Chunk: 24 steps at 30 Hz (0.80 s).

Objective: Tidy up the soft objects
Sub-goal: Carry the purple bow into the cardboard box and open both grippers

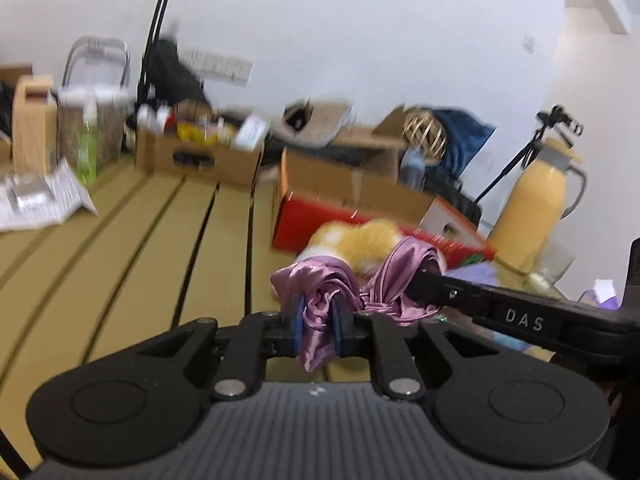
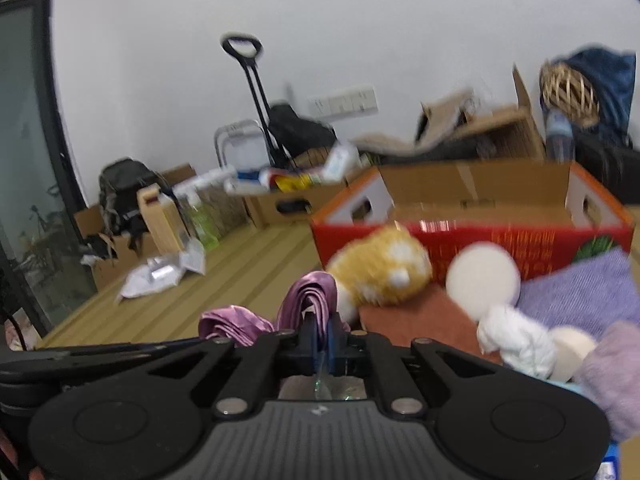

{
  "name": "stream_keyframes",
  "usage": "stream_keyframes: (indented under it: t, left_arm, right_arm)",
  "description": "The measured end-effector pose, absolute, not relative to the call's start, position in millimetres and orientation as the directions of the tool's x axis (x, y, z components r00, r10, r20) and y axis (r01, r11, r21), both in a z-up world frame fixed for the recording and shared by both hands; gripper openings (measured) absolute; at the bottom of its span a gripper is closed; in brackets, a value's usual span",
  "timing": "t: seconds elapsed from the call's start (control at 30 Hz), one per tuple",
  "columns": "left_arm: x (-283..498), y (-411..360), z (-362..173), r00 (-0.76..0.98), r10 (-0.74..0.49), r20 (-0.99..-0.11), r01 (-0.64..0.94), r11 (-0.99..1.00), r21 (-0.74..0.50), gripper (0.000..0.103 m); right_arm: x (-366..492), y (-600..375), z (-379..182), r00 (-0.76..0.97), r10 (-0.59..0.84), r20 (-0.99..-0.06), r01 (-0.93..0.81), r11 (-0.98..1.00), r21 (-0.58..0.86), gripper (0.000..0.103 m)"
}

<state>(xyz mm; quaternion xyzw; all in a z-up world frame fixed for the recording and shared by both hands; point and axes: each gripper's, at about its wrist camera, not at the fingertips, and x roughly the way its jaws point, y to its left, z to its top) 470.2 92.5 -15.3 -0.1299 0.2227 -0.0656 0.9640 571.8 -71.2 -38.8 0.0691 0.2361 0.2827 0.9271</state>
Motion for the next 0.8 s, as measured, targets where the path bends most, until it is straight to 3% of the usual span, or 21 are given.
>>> stream_keyframes:
  t: [0.43, 0.67, 0.8]
  left_arm:
    - [409, 49, 44, 0.934, -0.218, -0.282, 0.155, 0.961, -0.230, 0.014]
    - [492, 39, 53, 0.918, -0.238, -0.316, 0.167, 0.958, -0.234, 0.014]
    - [558, 34, 58, 0.911, -0.237, -0.338, 0.179, 0.964, -0.196, 0.014]
  right_arm:
    - [482, -123, 24, 0.773, 0.580, -0.257, -0.516, 0.810, 0.278, 0.005]
    - [537, -147, 22, 0.791, 0.563, -0.242, -0.480, 0.814, 0.326, 0.005]
    - [597, -150, 10, 0.776, 0.560, -0.291, -0.444, 0.812, 0.379, 0.005]
